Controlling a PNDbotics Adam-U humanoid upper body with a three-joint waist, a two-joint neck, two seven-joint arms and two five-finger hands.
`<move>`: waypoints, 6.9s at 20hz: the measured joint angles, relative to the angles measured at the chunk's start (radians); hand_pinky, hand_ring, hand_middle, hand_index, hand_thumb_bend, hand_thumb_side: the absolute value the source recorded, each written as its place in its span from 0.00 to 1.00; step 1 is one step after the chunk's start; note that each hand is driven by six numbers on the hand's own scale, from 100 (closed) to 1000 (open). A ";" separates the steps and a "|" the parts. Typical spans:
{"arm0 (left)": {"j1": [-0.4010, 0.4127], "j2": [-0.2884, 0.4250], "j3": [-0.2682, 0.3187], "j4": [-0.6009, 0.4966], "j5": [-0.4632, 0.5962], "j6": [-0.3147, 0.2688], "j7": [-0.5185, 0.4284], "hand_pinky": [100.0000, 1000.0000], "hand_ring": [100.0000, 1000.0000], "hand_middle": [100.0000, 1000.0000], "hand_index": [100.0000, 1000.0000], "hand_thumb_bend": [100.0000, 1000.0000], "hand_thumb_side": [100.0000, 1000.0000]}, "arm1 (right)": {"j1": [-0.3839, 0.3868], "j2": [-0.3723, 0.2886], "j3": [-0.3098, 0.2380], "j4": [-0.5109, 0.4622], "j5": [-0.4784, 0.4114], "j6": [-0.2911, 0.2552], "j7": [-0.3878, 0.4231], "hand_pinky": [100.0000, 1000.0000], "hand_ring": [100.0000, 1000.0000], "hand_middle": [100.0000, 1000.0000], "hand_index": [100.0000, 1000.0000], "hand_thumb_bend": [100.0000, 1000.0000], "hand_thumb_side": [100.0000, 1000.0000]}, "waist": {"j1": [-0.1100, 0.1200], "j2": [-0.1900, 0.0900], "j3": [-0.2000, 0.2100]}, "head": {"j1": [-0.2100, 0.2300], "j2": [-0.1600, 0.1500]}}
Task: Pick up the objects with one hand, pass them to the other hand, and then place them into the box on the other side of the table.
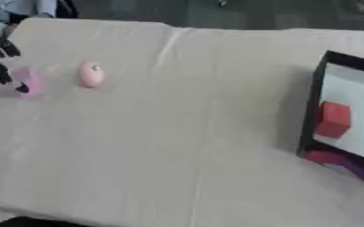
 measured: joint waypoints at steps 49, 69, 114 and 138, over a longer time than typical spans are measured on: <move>0.013 -0.026 -0.001 -0.040 0.021 0.011 0.038 0.77 0.73 0.58 0.48 0.37 0.00 | -0.001 0.016 0.005 0.013 0.023 -0.009 0.016 1.00 0.98 0.75 1.00 0.00 0.65 | -0.009 0.014 -0.006 | 0.002 -0.002; 0.141 0.014 -0.072 -0.500 0.341 0.005 0.058 0.75 0.65 0.52 0.49 0.21 0.00 | -0.018 0.003 0.004 -0.033 -0.025 -0.017 0.019 1.00 0.98 0.75 1.00 0.00 0.56 | -0.009 -0.013 0.009 | -0.062 0.019; 0.205 -0.497 -0.242 -0.881 0.295 0.023 0.398 0.73 0.57 0.46 0.48 0.00 0.00 | -0.374 0.176 0.254 -0.176 0.238 0.028 0.497 0.99 0.97 0.78 1.00 0.00 0.41 | -0.021 -0.046 0.016 | -0.148 0.029; 0.160 -0.611 -0.291 -0.870 0.218 -0.045 0.436 0.71 0.57 0.46 0.48 0.00 0.00 | -0.449 0.293 0.364 -0.039 0.413 -0.040 0.622 0.97 0.97 0.80 1.00 0.00 0.30 | -0.029 -0.046 0.039 | -0.176 0.029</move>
